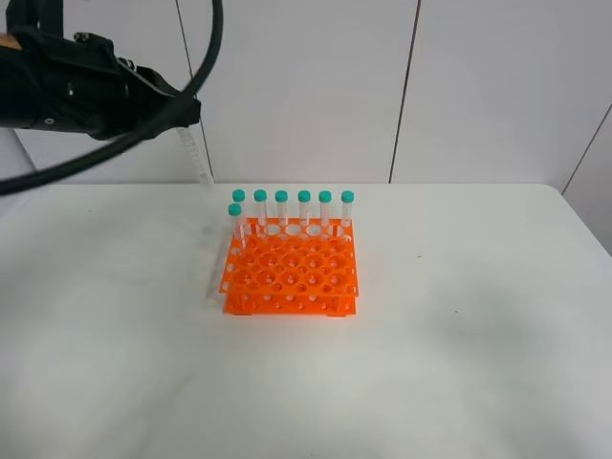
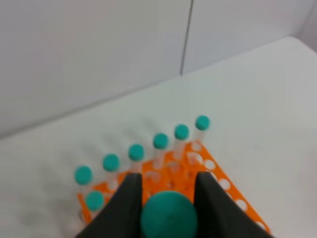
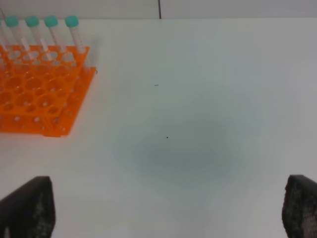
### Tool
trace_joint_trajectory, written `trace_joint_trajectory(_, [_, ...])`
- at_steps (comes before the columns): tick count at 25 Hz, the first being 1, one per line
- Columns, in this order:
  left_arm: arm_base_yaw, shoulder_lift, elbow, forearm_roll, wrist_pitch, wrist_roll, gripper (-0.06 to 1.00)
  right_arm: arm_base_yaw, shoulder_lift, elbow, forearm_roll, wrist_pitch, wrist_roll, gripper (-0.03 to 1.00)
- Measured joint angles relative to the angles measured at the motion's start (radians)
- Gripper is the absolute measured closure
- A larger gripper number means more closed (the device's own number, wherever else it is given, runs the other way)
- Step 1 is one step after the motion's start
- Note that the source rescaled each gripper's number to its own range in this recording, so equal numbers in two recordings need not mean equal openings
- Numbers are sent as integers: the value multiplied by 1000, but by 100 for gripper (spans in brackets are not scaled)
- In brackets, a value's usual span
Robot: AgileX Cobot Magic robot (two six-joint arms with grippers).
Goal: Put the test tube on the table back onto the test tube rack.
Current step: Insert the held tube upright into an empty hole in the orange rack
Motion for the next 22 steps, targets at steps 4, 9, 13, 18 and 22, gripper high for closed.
trace_joint_trajectory(4, [-94, 6, 82, 117, -155, -50, 94, 0, 0, 0, 0, 0, 0, -3])
trace_joint_trajectory(9, [-106, 126, 111, 117, -289, -52, 94, 0, 0, 0, 0, 0, 0, -3])
trace_joint_trajectory(13, [-106, 261, 92, 117, -308, -50, 94, 0, 0, 0, 0, 0, 0, -3])
trace_joint_trajectory(18, [-102, 403, -6, 116, -308, -49, 94, 0, 0, 0, 0, 0, 0, -3])
trace_joint_trajectory(22, [-67, 486, -57, 116, -308, -67, 94, 0, 0, 0, 0, 0, 0, -3])
